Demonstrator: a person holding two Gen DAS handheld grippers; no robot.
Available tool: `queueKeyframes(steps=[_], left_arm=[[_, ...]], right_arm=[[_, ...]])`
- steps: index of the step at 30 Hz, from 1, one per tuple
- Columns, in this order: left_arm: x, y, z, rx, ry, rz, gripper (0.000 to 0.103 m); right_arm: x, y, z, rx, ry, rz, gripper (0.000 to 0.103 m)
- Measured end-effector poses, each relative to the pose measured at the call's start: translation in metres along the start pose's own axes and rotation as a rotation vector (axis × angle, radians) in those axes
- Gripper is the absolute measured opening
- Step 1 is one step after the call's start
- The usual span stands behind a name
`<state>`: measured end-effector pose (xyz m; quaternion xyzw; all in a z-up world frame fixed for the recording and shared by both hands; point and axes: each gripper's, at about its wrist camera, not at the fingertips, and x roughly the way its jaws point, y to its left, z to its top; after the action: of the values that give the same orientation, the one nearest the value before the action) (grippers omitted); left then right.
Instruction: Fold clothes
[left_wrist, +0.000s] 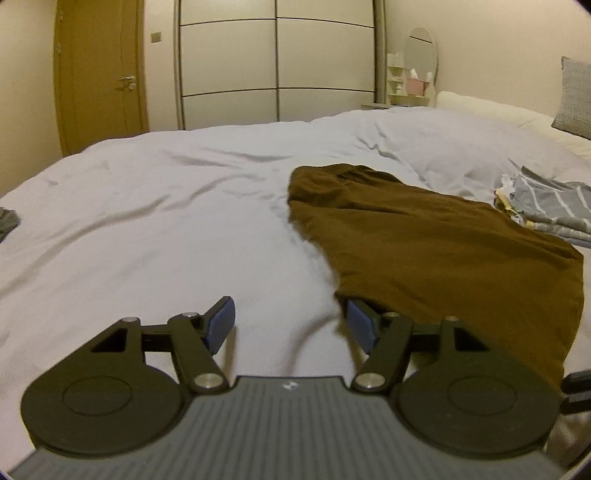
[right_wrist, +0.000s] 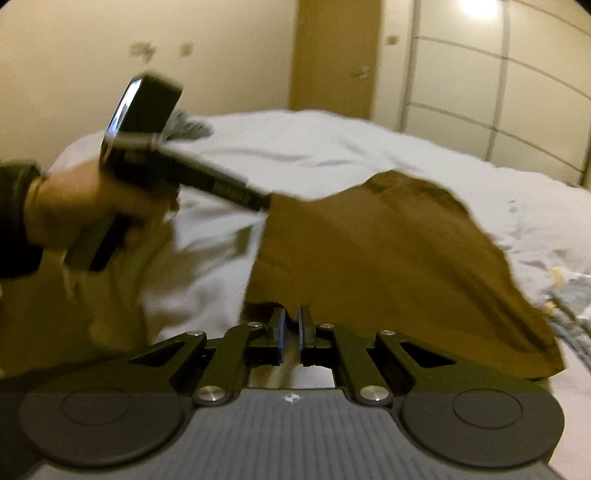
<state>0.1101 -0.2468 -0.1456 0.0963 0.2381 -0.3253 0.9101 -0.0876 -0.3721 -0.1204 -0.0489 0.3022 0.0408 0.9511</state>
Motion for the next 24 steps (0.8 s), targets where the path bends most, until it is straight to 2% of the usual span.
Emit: queueKeyframes(steps=[3, 5, 7, 12, 14, 16, 24], left_arm=[[-0.008, 0.008, -0.005, -0.016, 0.000, -0.016, 0.063], [-0.016, 0.010, -0.007, 0.008, -0.008, -0.009, 0.063], [-0.027, 0.010, -0.008, 0.035, -0.024, -0.014, 0.063], [-0.045, -0.006, -0.014, 0.153, -0.060, -0.021, 0.065], [-0.049, -0.013, -0.017, 0.210, -0.069, -0.029, 0.065], [-0.051, -0.018, -0.021, 0.251, -0.068, -0.037, 0.066], [-0.063, -0.046, -0.039, 0.476, -0.099, -0.137, 0.070]], right_arm=[[-0.001, 0.007, -0.007, -0.016, 0.009, -0.003, 0.013], [-0.004, 0.011, -0.010, -0.019, 0.002, -0.012, 0.015], [-0.004, 0.013, -0.011, -0.049, -0.005, -0.024, 0.020], [0.006, 0.017, 0.001, -0.117, -0.018, -0.002, 0.020], [0.014, 0.017, 0.005, -0.140, -0.011, 0.006, 0.019], [0.018, 0.016, 0.008, -0.156, -0.011, -0.002, 0.005], [-0.001, 0.002, 0.019, -0.077, -0.071, -0.068, 0.003]])
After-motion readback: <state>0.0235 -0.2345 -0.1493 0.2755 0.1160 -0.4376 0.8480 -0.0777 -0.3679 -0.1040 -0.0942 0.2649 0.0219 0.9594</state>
